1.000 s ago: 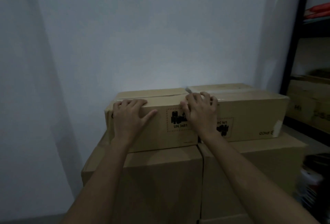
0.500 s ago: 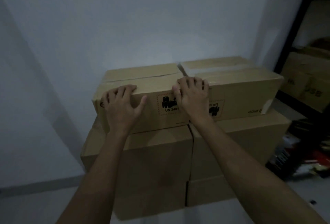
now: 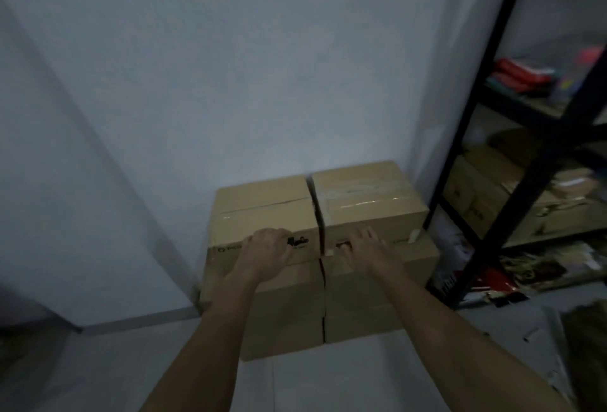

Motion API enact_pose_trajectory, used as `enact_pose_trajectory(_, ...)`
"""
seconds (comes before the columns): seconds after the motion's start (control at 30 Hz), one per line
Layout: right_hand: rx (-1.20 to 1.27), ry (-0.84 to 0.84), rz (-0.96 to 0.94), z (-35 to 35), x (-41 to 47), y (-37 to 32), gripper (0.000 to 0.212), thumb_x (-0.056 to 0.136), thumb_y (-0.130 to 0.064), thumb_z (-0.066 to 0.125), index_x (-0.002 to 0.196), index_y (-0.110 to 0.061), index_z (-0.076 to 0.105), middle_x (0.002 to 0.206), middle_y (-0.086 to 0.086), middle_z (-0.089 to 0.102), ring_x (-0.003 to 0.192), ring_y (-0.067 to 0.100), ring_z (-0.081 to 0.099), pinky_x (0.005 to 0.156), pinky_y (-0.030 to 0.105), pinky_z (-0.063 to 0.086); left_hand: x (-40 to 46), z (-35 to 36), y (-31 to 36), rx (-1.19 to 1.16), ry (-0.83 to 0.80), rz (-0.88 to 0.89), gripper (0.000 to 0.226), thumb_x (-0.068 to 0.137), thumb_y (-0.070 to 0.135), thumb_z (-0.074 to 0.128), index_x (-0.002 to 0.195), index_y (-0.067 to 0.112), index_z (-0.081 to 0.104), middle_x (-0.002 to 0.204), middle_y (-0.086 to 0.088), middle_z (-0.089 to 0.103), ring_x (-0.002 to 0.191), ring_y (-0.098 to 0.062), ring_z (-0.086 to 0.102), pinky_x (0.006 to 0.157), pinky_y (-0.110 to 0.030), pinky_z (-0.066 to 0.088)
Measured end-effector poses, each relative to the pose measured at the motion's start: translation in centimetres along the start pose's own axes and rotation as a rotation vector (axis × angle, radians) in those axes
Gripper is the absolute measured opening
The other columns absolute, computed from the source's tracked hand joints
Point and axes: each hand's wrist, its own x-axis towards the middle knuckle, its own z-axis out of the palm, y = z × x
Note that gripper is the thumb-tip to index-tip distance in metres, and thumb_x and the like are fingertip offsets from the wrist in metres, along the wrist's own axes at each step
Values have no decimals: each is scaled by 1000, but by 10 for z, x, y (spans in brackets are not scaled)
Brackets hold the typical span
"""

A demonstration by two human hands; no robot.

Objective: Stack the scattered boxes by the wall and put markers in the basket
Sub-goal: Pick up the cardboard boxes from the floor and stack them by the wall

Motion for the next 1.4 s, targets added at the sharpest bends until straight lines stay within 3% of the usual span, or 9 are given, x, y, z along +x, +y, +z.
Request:
enact_pose_trajectory(0.27,-5,-70,105,-63,-130,60,57,104,-42,26,157,-25,11,165,5,8,151,30,6,118,50,14,-69,-36,126,72,-68,83,46,97,39,47,141,25,47,144,-3,49,134,-25,42,108,-40,32)
enact_pose_trajectory(0.47,1,-21,224,-83,-222,120,56,103,-47,30,154,-24,22,162,7,17,149,31,11,116,52,21,-114,-24,213,113,-146,154,53,99,42,44,148,26,35,154,-3,37,143,-24,30,116,-42,24)
enact_pose_trajectory(0.67,31,-31,365,-81,-323,186,61,103,-47,30,157,-24,14,163,8,15,150,31,8,120,47,17,-176,12,294,78,-235,236,53,99,42,44,148,23,37,151,-3,42,138,-28,37,114,-45,30)
enact_pose_trajectory(0.8,79,-69,423,-69,-400,224,63,103,-47,31,157,-21,12,163,11,13,149,32,11,119,46,18,-231,47,342,45,-259,276,46,97,41,46,140,26,44,143,-4,49,130,-30,43,104,-43,33)
enact_pose_trajectory(1.1,126,-52,603,-54,-525,330,64,102,-50,31,157,-23,14,163,10,15,149,32,12,117,49,20,-298,97,455,36,-353,386,52,97,44,45,146,26,39,144,-6,47,133,-29,40,109,-43,35)
enact_pose_trajectory(1.4,105,-79,635,-49,-603,460,61,102,-50,28,156,-24,14,163,7,16,149,31,13,117,50,19,-342,164,576,-22,-417,338,50,98,42,45,146,26,39,146,-7,46,133,-29,40,111,-44,33)
